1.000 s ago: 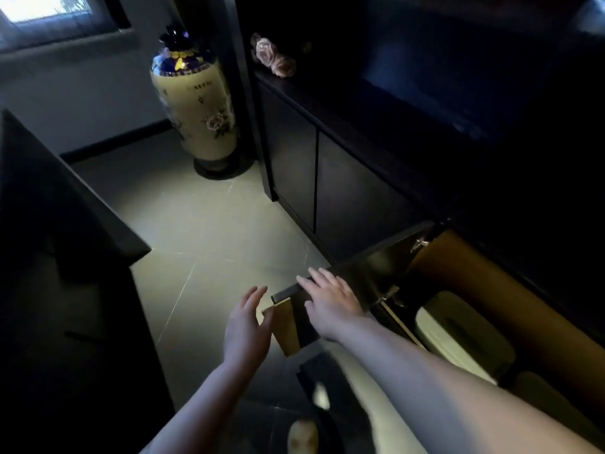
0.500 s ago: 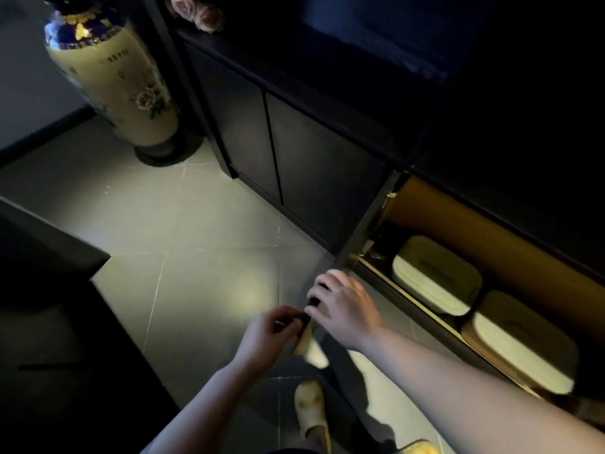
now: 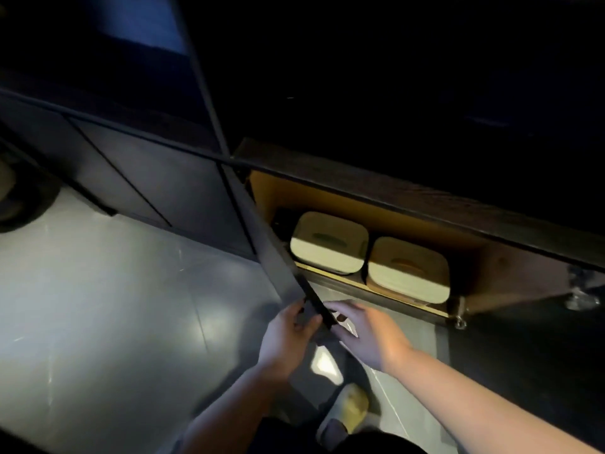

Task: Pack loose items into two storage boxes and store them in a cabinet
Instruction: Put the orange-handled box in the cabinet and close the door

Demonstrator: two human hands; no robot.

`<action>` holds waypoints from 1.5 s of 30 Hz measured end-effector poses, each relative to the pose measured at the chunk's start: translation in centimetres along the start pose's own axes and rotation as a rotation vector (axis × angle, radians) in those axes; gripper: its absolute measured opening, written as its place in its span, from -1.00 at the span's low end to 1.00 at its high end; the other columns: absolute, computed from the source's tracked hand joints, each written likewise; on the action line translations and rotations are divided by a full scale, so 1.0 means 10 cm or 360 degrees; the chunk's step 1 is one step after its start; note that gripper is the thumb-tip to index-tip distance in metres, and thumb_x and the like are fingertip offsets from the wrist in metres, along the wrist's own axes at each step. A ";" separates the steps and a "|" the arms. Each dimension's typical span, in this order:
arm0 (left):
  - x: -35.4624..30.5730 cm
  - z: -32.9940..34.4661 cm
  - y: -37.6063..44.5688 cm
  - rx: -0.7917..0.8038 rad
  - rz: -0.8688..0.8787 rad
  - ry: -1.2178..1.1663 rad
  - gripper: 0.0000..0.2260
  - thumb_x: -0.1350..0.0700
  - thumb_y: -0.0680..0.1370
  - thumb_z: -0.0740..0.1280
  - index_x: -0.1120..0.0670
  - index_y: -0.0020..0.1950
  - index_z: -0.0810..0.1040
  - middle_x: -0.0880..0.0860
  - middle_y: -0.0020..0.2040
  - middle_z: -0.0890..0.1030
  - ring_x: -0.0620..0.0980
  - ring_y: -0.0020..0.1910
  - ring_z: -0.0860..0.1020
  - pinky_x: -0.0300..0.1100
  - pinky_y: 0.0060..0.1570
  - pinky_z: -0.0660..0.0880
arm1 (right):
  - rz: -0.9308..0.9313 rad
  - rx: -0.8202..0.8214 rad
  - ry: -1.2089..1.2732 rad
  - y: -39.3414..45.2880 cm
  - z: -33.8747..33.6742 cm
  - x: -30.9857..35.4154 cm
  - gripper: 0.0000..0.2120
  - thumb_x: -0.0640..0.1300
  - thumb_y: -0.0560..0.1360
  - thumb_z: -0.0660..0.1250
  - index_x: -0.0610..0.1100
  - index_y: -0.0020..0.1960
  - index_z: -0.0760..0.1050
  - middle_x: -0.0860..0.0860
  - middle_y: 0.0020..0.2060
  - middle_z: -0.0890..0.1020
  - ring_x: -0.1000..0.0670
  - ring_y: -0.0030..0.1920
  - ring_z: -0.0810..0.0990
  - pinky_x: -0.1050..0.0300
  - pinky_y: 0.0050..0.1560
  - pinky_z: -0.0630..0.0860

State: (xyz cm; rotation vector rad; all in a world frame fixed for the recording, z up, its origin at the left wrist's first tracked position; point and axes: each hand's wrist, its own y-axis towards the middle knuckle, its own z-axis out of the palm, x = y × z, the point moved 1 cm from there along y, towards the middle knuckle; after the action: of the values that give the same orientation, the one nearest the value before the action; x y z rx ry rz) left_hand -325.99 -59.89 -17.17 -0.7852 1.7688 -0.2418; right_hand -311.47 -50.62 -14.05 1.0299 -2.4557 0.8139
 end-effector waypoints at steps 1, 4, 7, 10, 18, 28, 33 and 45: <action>-0.07 0.10 0.09 -0.0020 0.0001 0.0080 -0.58 -0.05 0.53 0.34 -0.05 0.38 0.40 -0.06 0.17 0.59 -0.24 -0.01 0.58 -0.32 -0.03 0.46 | 0.0025 -0.0074 0.0001 -0.06 -0.04 -0.10 -0.59 0.01 0.58 0.22 0.14 0.43 0.33 0.17 0.34 0.46 0.09 0.31 0.45 0.24 0.24 0.36; -0.28 0.40 0.37 0.0063 0.0002 0.0183 -0.49 0.02 0.57 0.30 0.02 0.50 0.26 0.01 0.33 0.50 -0.05 0.24 0.51 -0.26 0.11 0.41 | 0.0067 -0.0270 -0.0030 -0.10 -0.17 -0.36 -0.58 -0.04 0.57 0.25 0.11 0.43 0.35 0.19 0.36 0.43 0.10 0.35 0.40 0.18 0.32 0.35; -0.32 0.55 0.57 0.0147 -0.0030 0.0098 -0.49 0.19 0.58 0.25 0.05 0.52 0.21 0.00 0.34 0.45 -0.01 0.29 0.47 -0.22 0.21 0.38 | 0.0050 -0.0391 -0.0108 0.05 -0.20 -0.44 -0.51 -0.27 0.47 0.32 -0.01 0.37 0.45 0.05 0.30 0.53 -0.04 0.28 0.50 0.01 0.27 0.45; -0.24 0.69 0.91 0.0232 -0.0014 -0.0032 -0.49 0.21 0.48 0.21 0.02 0.44 0.33 -0.02 0.26 0.53 -0.01 0.22 0.53 0.04 0.27 0.44 | 0.0019 -0.0431 -0.0380 0.17 -0.30 -0.46 -0.47 -0.33 0.33 0.24 -0.05 0.26 0.55 0.03 0.19 0.60 -0.07 0.18 0.57 -0.02 0.07 0.56; -0.88 0.51 1.15 0.0641 0.0058 0.0230 -0.60 0.21 0.62 0.16 0.00 0.45 0.29 0.04 0.32 0.47 -0.08 0.21 0.46 -0.11 0.30 0.37 | 0.0228 -0.0039 -0.0997 0.33 -0.43 -0.66 -0.28 -0.02 0.58 0.17 -0.12 0.56 -0.18 0.00 0.57 -0.06 -0.12 0.52 0.05 -0.07 0.43 0.11; -1.13 0.44 1.66 0.0847 0.0241 0.0646 -0.54 0.14 0.63 0.14 0.02 0.53 0.14 0.08 0.45 0.36 0.05 0.38 0.38 -0.15 0.24 0.32 | 0.0660 -0.0288 -0.0520 0.62 -0.65 -0.55 -0.23 -0.28 0.55 0.15 -0.01 0.56 -0.26 0.11 0.55 -0.23 -0.07 0.55 -0.17 -0.04 0.52 -0.15; -1.11 0.50 1.58 0.1054 0.0344 0.0816 -0.54 0.20 0.60 0.20 -0.03 0.49 0.23 0.03 0.33 0.48 0.02 0.32 0.45 -0.16 0.21 0.40 | 0.0651 -0.0468 -0.0112 0.47 -0.68 -0.61 -0.23 -0.33 0.48 0.22 0.05 0.56 -0.03 0.10 0.56 0.01 0.00 0.55 -0.02 0.09 0.51 -0.07; -1.58 2.35 0.15 0.1827 0.1200 0.1208 -0.68 0.23 0.55 0.20 0.05 0.29 0.50 0.00 0.24 0.52 -0.04 0.20 0.50 -0.21 0.25 0.37 | 0.1883 -0.1048 0.0187 -2.03 -0.58 -1.48 -0.44 -0.16 0.47 0.29 0.04 0.45 0.29 0.05 0.48 0.28 -0.04 0.45 0.22 0.04 0.39 0.20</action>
State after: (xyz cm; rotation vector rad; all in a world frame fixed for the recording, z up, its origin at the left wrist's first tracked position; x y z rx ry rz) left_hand -302.81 -43.90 -13.96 0.8926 2.0311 -0.9962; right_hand -286.06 -50.70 -9.69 -0.7557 -2.7531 0.2206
